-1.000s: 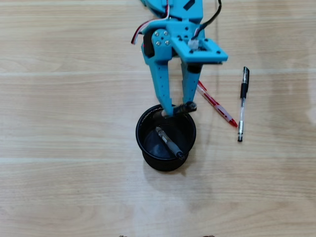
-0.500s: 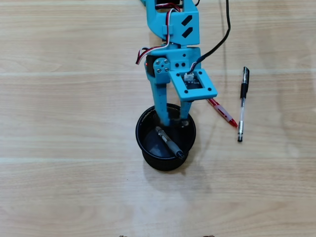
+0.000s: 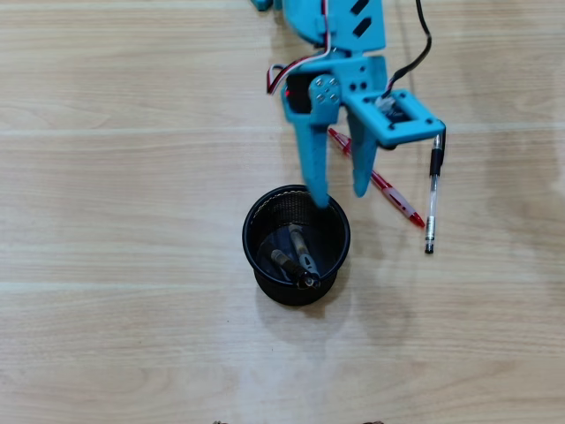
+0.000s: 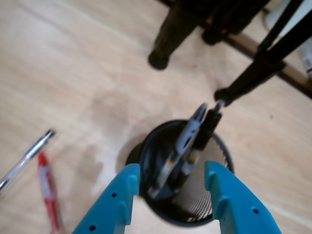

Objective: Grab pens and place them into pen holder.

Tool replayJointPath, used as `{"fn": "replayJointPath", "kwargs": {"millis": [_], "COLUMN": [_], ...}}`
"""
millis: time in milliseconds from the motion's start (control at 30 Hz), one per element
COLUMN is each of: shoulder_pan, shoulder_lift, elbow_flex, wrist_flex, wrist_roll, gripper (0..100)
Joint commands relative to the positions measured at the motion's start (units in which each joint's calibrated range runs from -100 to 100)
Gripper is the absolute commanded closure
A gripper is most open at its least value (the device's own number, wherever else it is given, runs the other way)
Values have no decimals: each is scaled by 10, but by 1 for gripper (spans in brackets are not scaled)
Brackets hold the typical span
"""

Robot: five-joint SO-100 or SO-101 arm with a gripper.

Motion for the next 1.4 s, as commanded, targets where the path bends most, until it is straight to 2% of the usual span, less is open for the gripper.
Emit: {"fn": "replayJointPath", "kwargs": {"millis": [0, 167, 400, 533, 700, 1000, 1367], "shoulder_pan": [-26, -83, -136, -138, -132, -136, -136], "shoulder_lift": [-38, 3, 149, 224, 268, 281, 278], "elbow_flex": [-88, -156, -156, -158, -156, -150, 27], "wrist_flex": [218, 403, 436, 431, 397, 379, 199], "wrist_roll": [8, 4, 4, 5, 9, 9, 9], "gripper": [84, 84, 84, 83, 75, 75, 75]}}
